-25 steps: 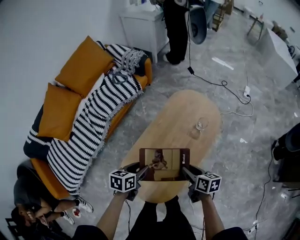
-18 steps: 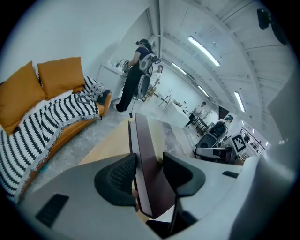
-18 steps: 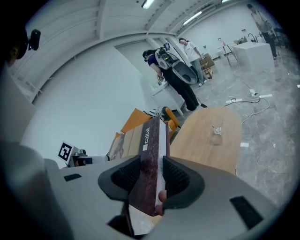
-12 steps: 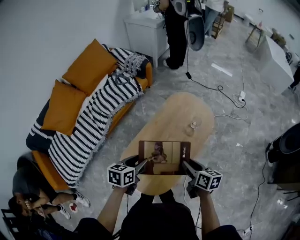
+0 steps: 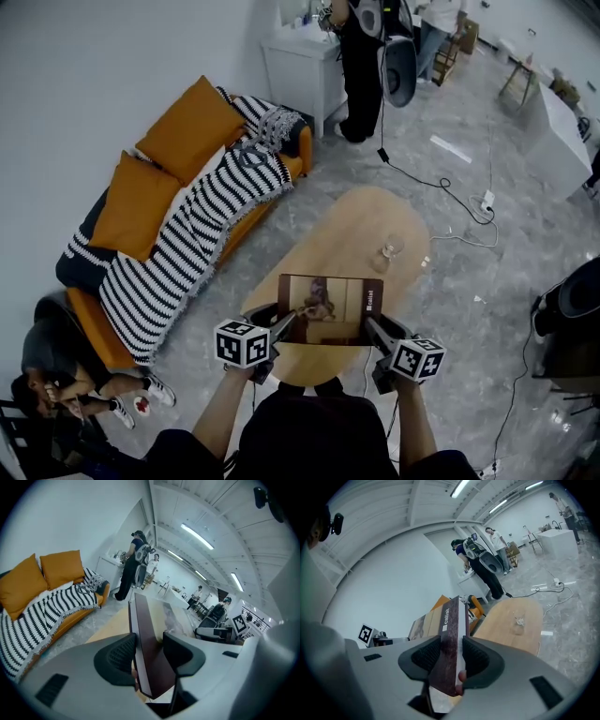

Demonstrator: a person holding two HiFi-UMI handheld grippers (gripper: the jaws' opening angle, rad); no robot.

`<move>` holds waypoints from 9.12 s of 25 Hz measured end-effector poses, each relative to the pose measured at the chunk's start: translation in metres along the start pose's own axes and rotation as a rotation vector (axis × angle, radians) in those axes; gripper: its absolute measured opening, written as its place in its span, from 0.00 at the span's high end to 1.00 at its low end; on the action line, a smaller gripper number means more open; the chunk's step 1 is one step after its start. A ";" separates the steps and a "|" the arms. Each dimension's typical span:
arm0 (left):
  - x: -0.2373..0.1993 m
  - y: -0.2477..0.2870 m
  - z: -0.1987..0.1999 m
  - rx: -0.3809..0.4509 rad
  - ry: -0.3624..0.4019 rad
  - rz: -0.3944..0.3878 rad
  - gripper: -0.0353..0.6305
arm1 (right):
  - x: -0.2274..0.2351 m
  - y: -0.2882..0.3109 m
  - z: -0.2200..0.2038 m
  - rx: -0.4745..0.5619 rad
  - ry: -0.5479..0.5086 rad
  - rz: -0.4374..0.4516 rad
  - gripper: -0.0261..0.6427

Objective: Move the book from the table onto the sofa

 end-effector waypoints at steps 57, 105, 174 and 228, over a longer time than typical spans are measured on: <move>-0.184 -0.341 -0.282 0.449 -0.602 0.456 0.67 | -0.338 0.224 -0.209 -0.542 -0.496 0.468 0.72; -0.551 -0.406 -0.126 0.386 -0.654 0.387 0.67 | -0.486 0.579 -0.112 -0.591 -0.443 0.409 0.72; -0.916 -0.178 -0.141 0.258 -0.777 0.320 0.67 | -0.314 0.973 -0.155 -0.709 -0.261 0.304 0.73; -0.559 -0.472 0.175 0.605 0.035 0.679 0.92 | -0.658 0.605 0.074 -0.048 -0.689 0.633 0.92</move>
Point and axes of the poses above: the fingertips, and each gripper's own axes: y forward along the fingers, x to its right, z out of its top, the point moved 2 cm from there along -y, backward along the fingers, and after that the axes turned 8 degrees about -x, right-handed, at the moved point
